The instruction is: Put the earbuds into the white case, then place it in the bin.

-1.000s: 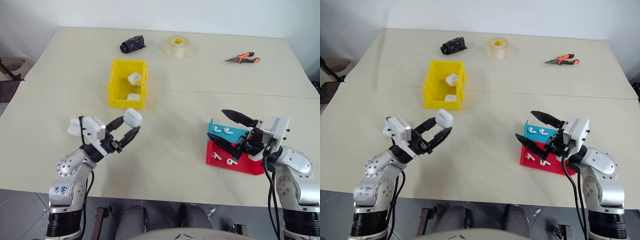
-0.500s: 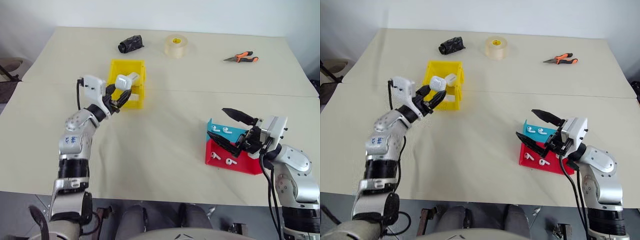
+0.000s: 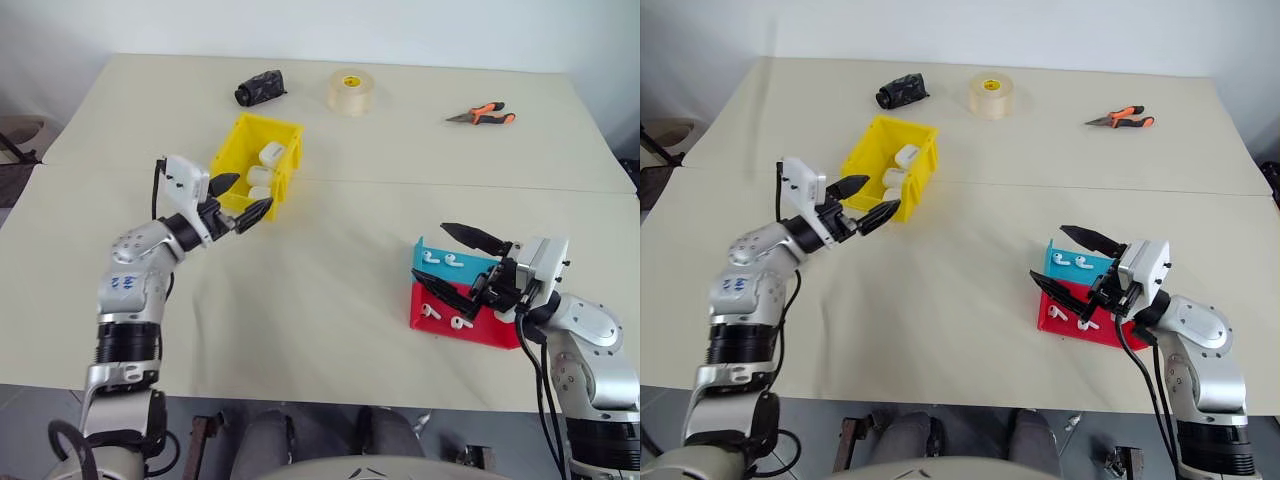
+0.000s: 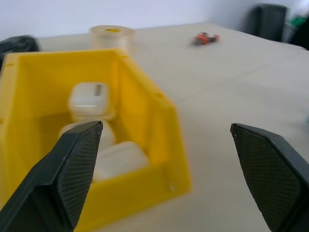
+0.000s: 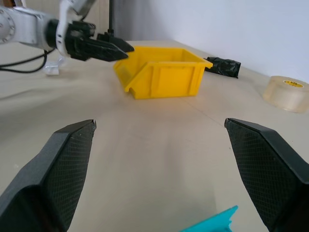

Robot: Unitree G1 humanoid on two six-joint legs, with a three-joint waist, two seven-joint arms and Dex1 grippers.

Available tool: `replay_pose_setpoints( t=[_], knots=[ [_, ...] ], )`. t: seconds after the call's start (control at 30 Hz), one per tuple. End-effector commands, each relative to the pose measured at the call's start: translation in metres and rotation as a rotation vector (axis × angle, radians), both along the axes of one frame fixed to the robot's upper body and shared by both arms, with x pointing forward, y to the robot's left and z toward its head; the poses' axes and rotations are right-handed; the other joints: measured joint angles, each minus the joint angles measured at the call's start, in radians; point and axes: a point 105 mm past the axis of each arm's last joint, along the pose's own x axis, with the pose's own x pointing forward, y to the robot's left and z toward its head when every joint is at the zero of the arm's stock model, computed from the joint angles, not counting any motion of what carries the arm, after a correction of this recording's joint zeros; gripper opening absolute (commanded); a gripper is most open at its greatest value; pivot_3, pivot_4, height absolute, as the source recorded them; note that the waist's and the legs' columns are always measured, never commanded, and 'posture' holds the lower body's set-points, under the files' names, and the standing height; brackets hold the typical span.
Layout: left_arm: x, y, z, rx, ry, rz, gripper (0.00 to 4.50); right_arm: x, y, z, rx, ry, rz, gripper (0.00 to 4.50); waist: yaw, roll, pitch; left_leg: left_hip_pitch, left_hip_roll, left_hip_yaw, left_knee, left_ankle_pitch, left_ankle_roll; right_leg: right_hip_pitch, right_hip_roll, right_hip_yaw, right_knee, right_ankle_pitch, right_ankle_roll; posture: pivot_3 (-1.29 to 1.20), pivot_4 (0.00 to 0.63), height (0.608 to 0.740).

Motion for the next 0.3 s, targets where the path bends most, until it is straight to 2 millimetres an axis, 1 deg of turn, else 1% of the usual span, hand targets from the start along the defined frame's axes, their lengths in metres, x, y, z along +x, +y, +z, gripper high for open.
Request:
replay_pose_setpoints(
  t=[0.03,0.07,0.13,0.2,0.3],
  knots=[
    [-0.036,0.009,-0.001,0.128,-0.057,-0.129,4.49,-0.005,-0.010,-0.004,-0.069,0.042,0.050,4.50,-0.008,0.000,0.000,0.000,0.000,0.000,0.000,0.000,0.000,0.000,0.000,0.000,0.000,0.000,0.000,0.00,0.150,0.740],
    [-0.044,0.011,-0.003,0.149,-0.072,-0.152,4.49,-0.007,-0.013,-0.007,-0.095,0.059,0.063,4.50,-0.011,0.000,0.000,0.000,0.000,0.000,-0.001,0.000,0.000,0.000,0.000,0.000,0.000,0.000,0.000,0.00,0.150,0.740],
    [-0.052,0.016,-0.008,0.207,-0.115,-0.173,4.49,-0.008,-0.018,-0.010,-0.132,0.084,0.085,4.50,-0.007,0.000,0.000,0.000,0.001,0.000,0.000,0.000,0.000,0.000,0.000,0.000,-0.001,0.000,0.000,0.00,0.150,0.740],
    [-0.056,0.015,-0.012,0.232,-0.121,-0.196,4.49,-0.009,-0.023,-0.010,-0.149,0.101,0.100,4.50,0.004,0.000,0.000,0.000,0.001,0.000,0.001,0.000,0.000,0.000,0.000,0.000,-0.001,0.000,0.000,0.00,0.150,0.740],
    [-0.060,0.009,-0.016,0.288,-0.158,-0.245,4.49,-0.011,-0.027,-0.010,-0.169,0.106,0.120,4.50,0.012,0.000,0.000,0.000,0.000,0.000,0.001,0.000,0.000,0.000,0.000,0.001,-0.001,0.000,0.000,0.00,0.150,0.740]
  ],
)
